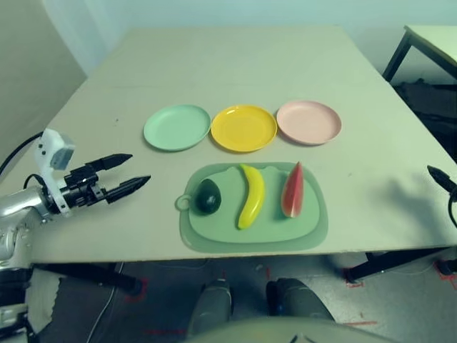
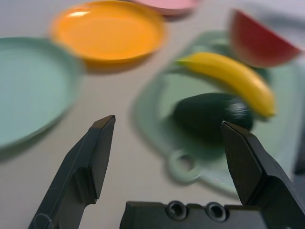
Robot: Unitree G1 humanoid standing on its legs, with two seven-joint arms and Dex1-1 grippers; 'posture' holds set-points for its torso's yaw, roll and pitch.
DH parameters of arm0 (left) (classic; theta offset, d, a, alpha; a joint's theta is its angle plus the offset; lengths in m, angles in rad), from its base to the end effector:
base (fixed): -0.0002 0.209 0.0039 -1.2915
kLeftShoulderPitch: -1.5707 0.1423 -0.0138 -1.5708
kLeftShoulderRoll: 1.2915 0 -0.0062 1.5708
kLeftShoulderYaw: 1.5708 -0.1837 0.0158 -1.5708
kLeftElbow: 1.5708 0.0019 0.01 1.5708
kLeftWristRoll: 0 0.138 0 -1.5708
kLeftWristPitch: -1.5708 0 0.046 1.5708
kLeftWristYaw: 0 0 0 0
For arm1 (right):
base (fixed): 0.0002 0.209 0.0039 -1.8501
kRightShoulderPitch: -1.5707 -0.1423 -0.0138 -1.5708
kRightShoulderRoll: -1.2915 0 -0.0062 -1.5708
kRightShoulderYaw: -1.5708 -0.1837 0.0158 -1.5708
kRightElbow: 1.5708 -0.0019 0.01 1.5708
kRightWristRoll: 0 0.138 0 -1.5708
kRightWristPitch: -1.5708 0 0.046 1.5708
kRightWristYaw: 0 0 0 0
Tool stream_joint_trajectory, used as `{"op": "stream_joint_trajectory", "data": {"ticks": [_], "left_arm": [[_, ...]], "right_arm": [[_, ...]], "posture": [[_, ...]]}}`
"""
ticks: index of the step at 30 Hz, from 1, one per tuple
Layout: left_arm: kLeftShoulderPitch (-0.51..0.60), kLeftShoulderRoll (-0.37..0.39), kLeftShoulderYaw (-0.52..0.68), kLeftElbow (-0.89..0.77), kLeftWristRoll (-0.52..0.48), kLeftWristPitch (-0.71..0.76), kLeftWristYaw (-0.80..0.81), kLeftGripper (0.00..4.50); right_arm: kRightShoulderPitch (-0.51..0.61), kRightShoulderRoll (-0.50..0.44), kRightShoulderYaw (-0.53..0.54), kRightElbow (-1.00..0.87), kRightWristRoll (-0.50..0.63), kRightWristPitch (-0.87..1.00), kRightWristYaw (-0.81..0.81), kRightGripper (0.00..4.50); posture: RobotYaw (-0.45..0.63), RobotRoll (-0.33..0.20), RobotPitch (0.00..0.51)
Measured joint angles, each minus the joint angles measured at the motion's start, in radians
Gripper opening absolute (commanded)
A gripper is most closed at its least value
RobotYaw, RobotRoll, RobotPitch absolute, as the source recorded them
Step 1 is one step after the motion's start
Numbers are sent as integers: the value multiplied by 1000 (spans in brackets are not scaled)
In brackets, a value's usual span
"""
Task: Place the fruits into color-matched plates.
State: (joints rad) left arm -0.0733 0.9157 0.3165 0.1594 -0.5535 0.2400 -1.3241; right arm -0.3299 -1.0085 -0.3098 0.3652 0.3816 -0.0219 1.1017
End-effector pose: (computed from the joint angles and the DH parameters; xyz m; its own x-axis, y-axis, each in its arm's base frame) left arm 0.2001 0.3586 0.1569 0.5633 -0.7790 -0.2754 0.8180 0.5727 0.0530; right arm 0.2223 -0.3751 0.2150 0.8234 0.5365 -0.1850 -0.5510 0.6781 -0.4864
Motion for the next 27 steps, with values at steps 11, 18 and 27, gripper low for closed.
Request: {"op": "stream_joint_trajectory", "data": {"ticks": [11, 18, 27], "left_arm": [[-131, -33, -83, -40, -2, 6, -58, 4500], [-155, -37, -89, -3, 4, 1, -61, 4500], [-181, -34, -122, 42, 48, -56, -107, 4500]], "right_arm": [[-544, 50, 548, -71, -346, -323, 394, 4463], [-683, 153, 718, -13, -442, -590, 498, 4463], [-679, 204, 884, -166, -454, -559, 504, 4463]], "posture": [[-33, 0, 81], [-9, 0, 73], [0, 0, 67]]}}
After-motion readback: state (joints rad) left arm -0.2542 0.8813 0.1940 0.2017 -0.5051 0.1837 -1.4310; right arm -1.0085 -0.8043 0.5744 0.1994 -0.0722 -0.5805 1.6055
